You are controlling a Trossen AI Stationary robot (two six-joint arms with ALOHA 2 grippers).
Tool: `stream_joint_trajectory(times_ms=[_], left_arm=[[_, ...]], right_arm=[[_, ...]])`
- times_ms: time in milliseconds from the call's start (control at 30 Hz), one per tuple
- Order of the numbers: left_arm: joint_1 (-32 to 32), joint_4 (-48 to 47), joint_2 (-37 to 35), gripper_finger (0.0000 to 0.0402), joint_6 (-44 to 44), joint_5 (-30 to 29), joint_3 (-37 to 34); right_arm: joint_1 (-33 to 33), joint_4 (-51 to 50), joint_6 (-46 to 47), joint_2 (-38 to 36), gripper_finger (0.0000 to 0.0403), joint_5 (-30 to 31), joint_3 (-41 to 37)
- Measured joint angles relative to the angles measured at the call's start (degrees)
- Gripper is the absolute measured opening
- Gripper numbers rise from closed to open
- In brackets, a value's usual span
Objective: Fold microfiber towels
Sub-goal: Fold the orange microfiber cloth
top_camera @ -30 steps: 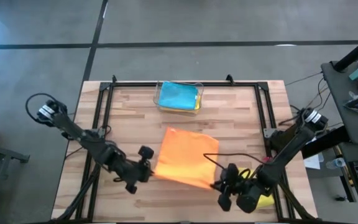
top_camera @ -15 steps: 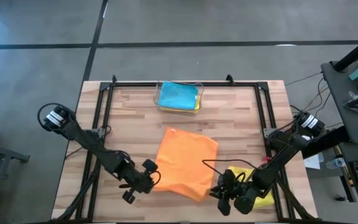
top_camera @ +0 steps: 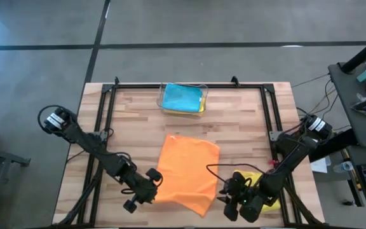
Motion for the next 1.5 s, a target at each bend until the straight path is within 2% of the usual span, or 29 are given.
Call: stream_joint_trajectory(times_ms=[233, 400, 467, 600, 633, 667, 800, 1033, 1167, 1400, 1500], left_arm=[[-0.06, -6.05, -0.59, 0.0156, -1.75, 0.31, 1.35], [0.09, -7.28, -5.05, 0.0184, -1.29, 0.0, 2.38], [0.12, -7.31, -7.25, 0.0186, 0.67, -3.26, 2.3], [1.04, -6.63, -10.86, 0.0187, 4.94, -17.73, 0.36], [1.96, -6.02, -11.31, 0.0187, 5.56, -19.6, -0.65], [3.17, -4.7, -11.75, 0.0187, 6.68, -19.33, -1.79], [10.17, 5.24, -12.48, 0.0187, 9.81, -12.06, -7.78], [25.93, 17.41, -11.03, 0.0187, 11.28, -12.02, -17.98], [32.54, 22.22, -8.1, 0.0187, 11.25, -11.86, -21.57], [36.0, 26.47, -0.33, 0.0187, 12.8, -11.61, -22.41], [36.23, 27.83, 3.72, 0.0187, 14.15, -14.35, -22.37]], right_arm=[[0.01, -0.19, -0.22, 0.0, 0.0114, 0.13, -0.12], [-0.14, -1.97, -1.25, 0.0, 0.011, 2.13, -0.15], [-0.23, -3.47, -1.73, 0.02, 0.0107, 3.91, -0.15], [-1.74, -9.88, -1.75, 0.02, 0.0096, 6.64, -0.3], [-2.52, -11.36, -1.65, 0.02, 0.0093, 7.17, -0.58], [-3.4, -12.45, -1.63, 0.02, 0.009, 7.54, -1.07], [-7.87, -12.79, -3.68, 0.02, 0.0082, 7.16, -3.62], [-15.6, -12.71, -10.45, -0.02, 0.0081, 6.0, -6.85], [-19.79, -12.59, -12.32, 0.04, 0.0081, 5.97, -9.26], [-25.47, -6.73, -15.12, 0.12, 0.0081, 2.75, -14.91], [-26.95, -4.62, -16.19, 0.13, 0.0081, 1.87, -17.03]])
